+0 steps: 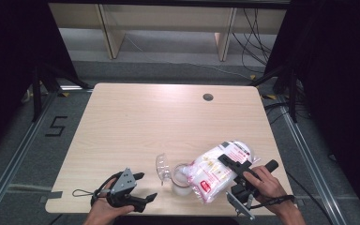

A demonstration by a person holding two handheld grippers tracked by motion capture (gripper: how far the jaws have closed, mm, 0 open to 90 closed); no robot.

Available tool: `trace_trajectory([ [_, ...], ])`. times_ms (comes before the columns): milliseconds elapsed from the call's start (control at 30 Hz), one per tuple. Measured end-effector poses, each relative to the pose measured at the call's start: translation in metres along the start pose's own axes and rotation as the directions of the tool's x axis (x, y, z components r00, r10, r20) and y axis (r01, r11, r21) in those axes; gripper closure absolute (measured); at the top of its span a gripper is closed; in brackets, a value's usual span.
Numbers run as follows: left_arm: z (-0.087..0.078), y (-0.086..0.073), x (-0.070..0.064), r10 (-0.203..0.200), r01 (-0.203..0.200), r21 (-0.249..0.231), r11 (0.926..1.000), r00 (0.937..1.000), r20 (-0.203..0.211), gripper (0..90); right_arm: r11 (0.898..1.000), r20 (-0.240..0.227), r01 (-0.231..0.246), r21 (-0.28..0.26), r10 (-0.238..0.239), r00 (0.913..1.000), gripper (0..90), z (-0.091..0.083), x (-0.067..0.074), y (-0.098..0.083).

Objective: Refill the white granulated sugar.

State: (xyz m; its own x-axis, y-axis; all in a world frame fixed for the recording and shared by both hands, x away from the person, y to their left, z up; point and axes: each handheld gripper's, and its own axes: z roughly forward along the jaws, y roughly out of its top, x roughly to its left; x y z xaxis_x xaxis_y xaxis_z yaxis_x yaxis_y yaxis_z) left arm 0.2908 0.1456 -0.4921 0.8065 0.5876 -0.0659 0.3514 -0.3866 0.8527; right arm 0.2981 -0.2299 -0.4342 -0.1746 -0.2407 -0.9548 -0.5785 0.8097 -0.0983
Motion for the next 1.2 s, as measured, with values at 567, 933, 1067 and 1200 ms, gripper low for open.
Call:
trace_trajectory([
  [567, 0.001, 0.000, 0.000, -0.010, 0.010, -0.017, 0.9998, 0.9999, -0.001, 17.2, 0.964, -0.065, -0.264, -0.042, 0.261, 0.9631, 75.6, 0.005, 0.011, -0.015],
  [933, 0.001, 0.000, 0.000, -0.008, 0.008, -0.016, 0.9998, 1.0000, -0.003, 17.2, 0.836, -0.081, -0.543, -0.080, 0.537, 0.8397, 76.4, 0.012, 0.021, -0.033],
  [1067, 0.001, 0.000, 0.000, -0.010, 0.010, -0.019, 0.9998, 0.9999, -0.002, 17.2, 0.789, -0.082, -0.610, -0.065, 0.605, 0.7916, 76.5, 0.016, 0.025, -0.038],
  [1200, 0.000, 0.000, 0.000, -0.001, 0.001, 0.001, 1.0000, 1.0000, -0.005, 17.2, 0.737, -0.120, -0.673, -0.059, 0.664, 0.7378, 76.7, 0.022, 0.030, -0.040],
])
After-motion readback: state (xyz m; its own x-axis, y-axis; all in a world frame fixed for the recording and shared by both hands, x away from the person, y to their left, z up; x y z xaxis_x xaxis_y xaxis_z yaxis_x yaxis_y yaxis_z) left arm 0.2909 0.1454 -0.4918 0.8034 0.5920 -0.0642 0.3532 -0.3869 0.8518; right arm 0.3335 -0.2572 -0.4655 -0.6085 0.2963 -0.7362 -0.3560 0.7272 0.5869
